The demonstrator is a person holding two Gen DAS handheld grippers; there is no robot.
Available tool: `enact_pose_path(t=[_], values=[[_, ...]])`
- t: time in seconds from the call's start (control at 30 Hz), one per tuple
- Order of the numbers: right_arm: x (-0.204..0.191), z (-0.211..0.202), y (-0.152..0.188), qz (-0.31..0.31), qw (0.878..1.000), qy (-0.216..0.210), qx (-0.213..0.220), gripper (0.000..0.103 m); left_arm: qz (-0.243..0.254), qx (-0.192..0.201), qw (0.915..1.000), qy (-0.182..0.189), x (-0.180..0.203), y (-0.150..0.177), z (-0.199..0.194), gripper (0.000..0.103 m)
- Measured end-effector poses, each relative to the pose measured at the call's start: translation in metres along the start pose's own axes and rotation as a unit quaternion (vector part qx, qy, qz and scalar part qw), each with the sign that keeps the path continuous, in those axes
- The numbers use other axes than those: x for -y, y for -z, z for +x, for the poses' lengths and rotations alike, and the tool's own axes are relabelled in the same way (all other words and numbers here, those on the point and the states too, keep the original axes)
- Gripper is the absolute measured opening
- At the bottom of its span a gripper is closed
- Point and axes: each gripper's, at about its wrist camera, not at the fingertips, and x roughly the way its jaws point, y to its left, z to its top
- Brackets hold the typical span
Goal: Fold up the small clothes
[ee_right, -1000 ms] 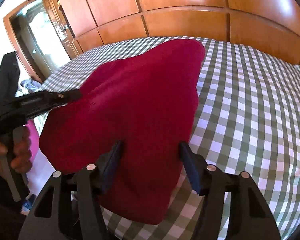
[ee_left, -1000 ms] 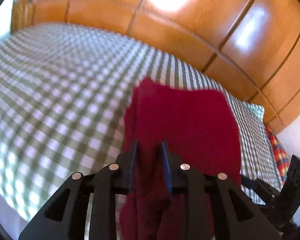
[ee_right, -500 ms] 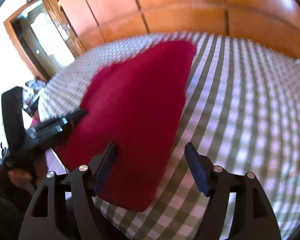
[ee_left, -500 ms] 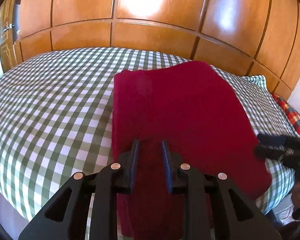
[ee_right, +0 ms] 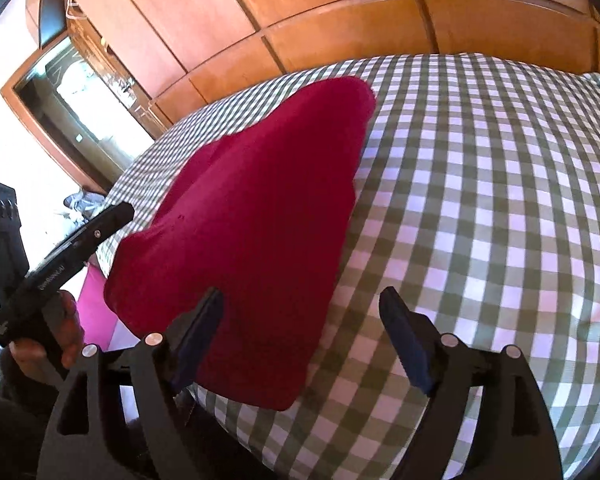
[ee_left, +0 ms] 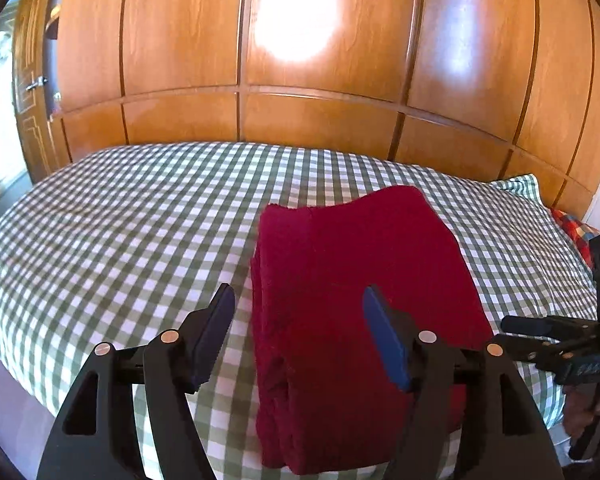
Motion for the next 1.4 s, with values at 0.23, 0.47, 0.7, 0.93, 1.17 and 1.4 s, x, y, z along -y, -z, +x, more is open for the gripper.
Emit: enact_pose_path(t=[0.23,0.47,0.7,0.93,1.17,1.4], values=[[0.012,0.004,-0.015,0.044,0.998,-0.038,-0.011,0.085,0.005,-0.012,0.9999,-0.001,-0.008,-0.005,0.014,0.07],[0.018,0.03,-0.038,0.08,0.993,-0.081,-0.035,0.087,-0.005,-0.04,0.9991,0.016,-0.021,-0.008,0.036,0.075],[0.019,0.055,-0.052,0.098,0.987,-0.111,-0.058,0.088,-0.026,-0.074,0.9959,0.043,-0.036,-0.009,0.06,0.077],[0.016,0.081,-0.057,0.108,0.981,-0.141,-0.079,0.089,-0.048,-0.115,0.9856,0.114,-0.044,-0.004,0.087,0.08],[0.007,0.101,-0.058,0.096,0.978,-0.165,-0.086,0.087,-0.139,-0.165,0.944,0.25,-0.068,0.011,0.126,0.075],[-0.011,0.098,-0.055,0.084,0.981,-0.157,-0.072,0.049,-0.161,-0.147,0.9279,0.302,-0.068,0.022,0.12,0.04]])
